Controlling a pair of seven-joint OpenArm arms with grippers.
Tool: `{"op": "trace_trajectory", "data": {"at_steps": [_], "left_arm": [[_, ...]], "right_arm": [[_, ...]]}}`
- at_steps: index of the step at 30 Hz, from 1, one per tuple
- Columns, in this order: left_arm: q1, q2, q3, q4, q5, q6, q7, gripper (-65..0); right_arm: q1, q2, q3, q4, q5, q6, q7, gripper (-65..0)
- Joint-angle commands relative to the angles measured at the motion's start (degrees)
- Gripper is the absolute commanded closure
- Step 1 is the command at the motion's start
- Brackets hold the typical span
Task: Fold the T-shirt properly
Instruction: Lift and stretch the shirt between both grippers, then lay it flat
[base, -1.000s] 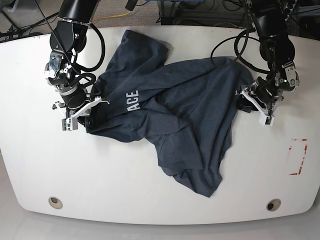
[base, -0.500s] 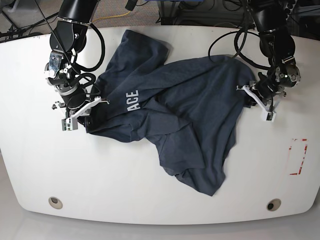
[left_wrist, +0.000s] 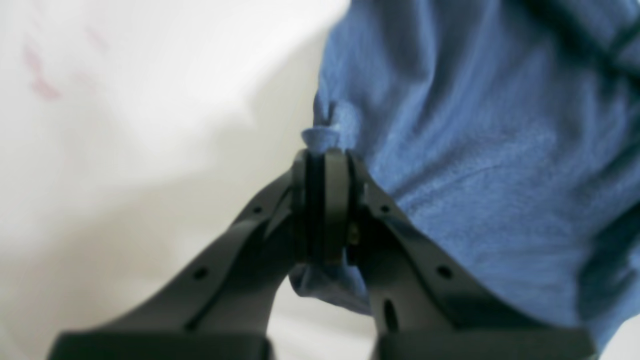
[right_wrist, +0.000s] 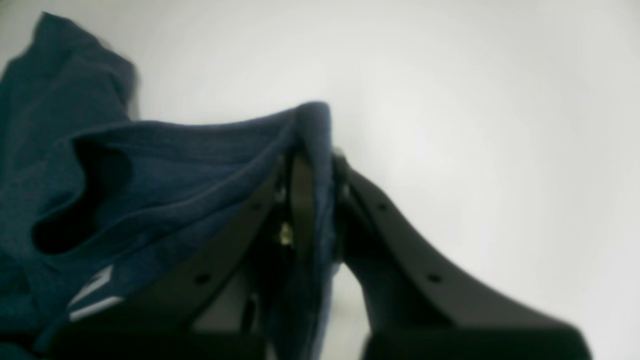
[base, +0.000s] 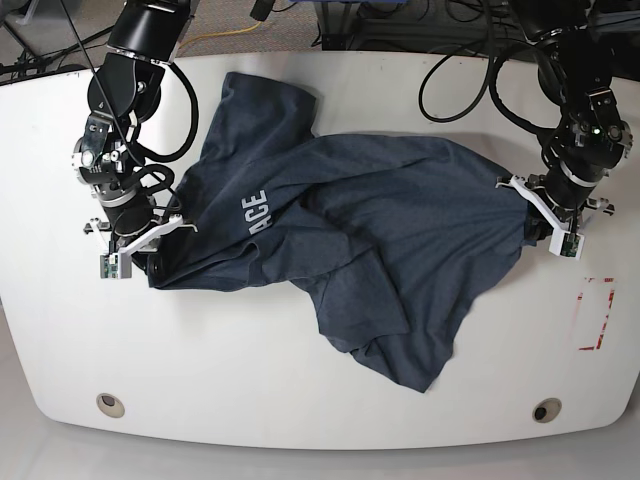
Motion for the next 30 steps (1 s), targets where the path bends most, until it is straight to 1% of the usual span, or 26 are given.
{"op": "trace_trajectory", "data": {"at_steps": [1,4,6,8,11,13,16,20,23,27,30], "left_arm": [[-0.99,-0.48,-0.1,2.07,-0.67,0.83,-1.3,0.0],[-3.1,-0.66,-0.01,2.86,-0.76,3.38,-1.3,0.0],[-5.56,-0.57,-0.01,2.86,-0.76,4.78,-1.3,-0.1],[-6.97,-0.57,-0.01,3.04,-0.76,5.31,-1.3,-0.1],[-10.84,-0.66,0.25,2.95,-0.67,5.4,-1.21,-0.1],[-13.56,-0.66,0.34,2.86,-0.58,5.4,-1.21,-0.1],[-17.34,-0.75,0.43,2.69,-0.58,5.4,-0.86,-0.3],[-24.29,-0.84,0.08,2.6,-0.58,5.4,3.18,-0.3],[-29.12,-0.84,-0.01,2.6,-0.41,5.4,4.24,-0.3],[-35.36,-1.36,0.34,2.6,2.93,5.31,4.24,-0.3],[-39.85,-1.54,0.34,2.51,3.99,5.31,4.24,-0.4]], "right_arm": [[3.11,1.64,0.44,0.84,0.34,-0.34,1.55,0.0],[5.75,1.82,0.35,0.31,0.25,-0.34,0.76,0.0],[9.53,1.9,0.35,-1.44,0.25,-0.16,-1.26,0.0],[12.26,3.31,0.44,-2.41,0.25,-0.07,-2.67,0.0],[16.56,4.28,-0.17,-5.14,0.25,0.01,-3.19,0.0],[20.26,5.07,-1.93,-7.69,0.25,0.01,-3.28,0.0],[24.56,7.09,-3.51,-10.76,0.25,0.01,-3.28,0.0],[31.25,8.76,-5.36,-15.69,0.25,0.01,-3.28,0.0],[37.4,10.25,-7.21,-19.47,0.25,0.01,-3.28,0.0],[44.52,12.1,-10.99,-23.07,0.25,0.01,-3.37,0.0],[48.92,13.42,-12.66,-24.57,0.42,0.01,-3.46,0.0]]}}
